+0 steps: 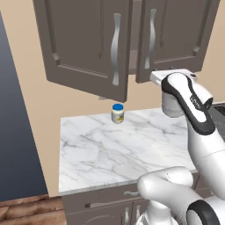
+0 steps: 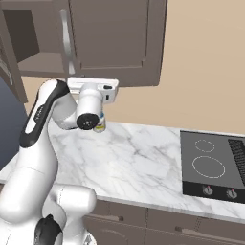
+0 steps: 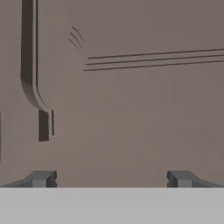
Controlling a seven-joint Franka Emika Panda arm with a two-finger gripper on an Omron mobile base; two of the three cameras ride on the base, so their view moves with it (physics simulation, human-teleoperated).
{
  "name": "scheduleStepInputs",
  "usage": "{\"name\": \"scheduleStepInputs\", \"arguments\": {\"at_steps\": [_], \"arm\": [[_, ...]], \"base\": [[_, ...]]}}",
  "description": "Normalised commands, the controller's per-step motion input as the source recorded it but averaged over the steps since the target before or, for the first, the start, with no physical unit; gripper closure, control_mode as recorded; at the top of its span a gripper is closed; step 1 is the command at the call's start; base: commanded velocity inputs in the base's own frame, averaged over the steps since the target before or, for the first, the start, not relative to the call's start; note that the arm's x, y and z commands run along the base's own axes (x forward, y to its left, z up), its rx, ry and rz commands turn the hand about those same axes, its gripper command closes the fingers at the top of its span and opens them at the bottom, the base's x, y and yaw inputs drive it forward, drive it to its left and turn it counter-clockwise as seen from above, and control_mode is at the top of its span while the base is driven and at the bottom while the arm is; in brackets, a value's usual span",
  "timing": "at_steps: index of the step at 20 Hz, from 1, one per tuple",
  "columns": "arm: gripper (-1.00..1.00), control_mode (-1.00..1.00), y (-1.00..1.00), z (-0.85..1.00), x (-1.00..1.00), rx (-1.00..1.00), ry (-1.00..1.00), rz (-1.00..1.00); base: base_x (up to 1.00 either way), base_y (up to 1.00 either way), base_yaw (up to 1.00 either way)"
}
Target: Close all open cabinet doors.
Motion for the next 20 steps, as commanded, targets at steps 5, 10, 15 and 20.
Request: {"name": "scheduleStepInputs", "arguments": {"at_steps": [5, 10, 15, 20], "arm": [[-1.00, -1.00, 0.00, 0.00, 0.26, 0.00, 0.00, -0.06], [-1.00, -1.00, 0.00, 0.00, 0.25, 0.00, 0.00, -0.04], [-1.00, -1.00, 0.00, 0.00, 0.24, 0.00, 0.00, -0.03], [-1.00, -1.00, 0.00, 0.00, 0.14, 0.00, 0.04, -0.01]], "base": [[0.00, 0.00, 0.00], [0.00, 0.00, 0.00], [0.00, 0.00, 0.00], [0.00, 0.00, 0.00]]}}
